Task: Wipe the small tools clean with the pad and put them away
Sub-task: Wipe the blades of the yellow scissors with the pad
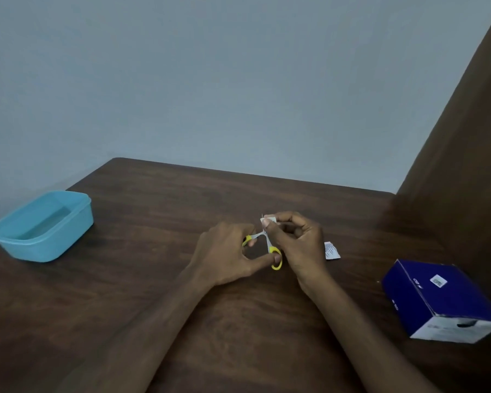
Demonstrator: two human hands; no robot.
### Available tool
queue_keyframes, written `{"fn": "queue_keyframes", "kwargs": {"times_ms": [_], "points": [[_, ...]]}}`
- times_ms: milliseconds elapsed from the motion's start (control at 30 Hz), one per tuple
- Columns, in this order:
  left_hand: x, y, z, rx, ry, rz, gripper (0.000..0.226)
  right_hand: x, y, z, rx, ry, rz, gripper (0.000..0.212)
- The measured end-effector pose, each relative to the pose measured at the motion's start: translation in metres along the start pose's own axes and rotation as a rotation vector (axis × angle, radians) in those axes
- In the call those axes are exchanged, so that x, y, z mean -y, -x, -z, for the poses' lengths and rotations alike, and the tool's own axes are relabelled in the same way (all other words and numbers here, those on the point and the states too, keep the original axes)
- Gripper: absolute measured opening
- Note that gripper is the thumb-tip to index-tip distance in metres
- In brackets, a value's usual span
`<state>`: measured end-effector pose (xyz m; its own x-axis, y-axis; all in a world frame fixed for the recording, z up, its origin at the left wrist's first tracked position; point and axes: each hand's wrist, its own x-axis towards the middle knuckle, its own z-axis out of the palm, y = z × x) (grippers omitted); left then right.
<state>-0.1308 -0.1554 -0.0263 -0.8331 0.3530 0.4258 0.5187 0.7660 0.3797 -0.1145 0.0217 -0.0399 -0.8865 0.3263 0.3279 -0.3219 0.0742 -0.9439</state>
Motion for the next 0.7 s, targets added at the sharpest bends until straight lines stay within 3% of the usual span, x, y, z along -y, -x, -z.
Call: {"fn": "queue_keyframes", "kwargs": {"times_ms": [233,433,567,700], "points": [[0.001,0.001,0.001,0.005,0.026,0.058,0.070,0.010,-0.003,0.008,-0.170,-0.057,0.070,0.015],[0.001,0.000,0.003,0.070,0.003,0.113,0.074,0.006,0.001,0.008,0.000,0.108,0.126,0.005],[0.000,-0.001,0.005,0.068,0.031,0.055,0.072,0.004,-0.005,0.008,-0.016,0.240,0.130,0.025],[0.003,-0.004,0.000,0.075,0.003,0.072,0.072,-0.001,-0.011,0.014,-0.146,0.202,0.088,0.007]]}}
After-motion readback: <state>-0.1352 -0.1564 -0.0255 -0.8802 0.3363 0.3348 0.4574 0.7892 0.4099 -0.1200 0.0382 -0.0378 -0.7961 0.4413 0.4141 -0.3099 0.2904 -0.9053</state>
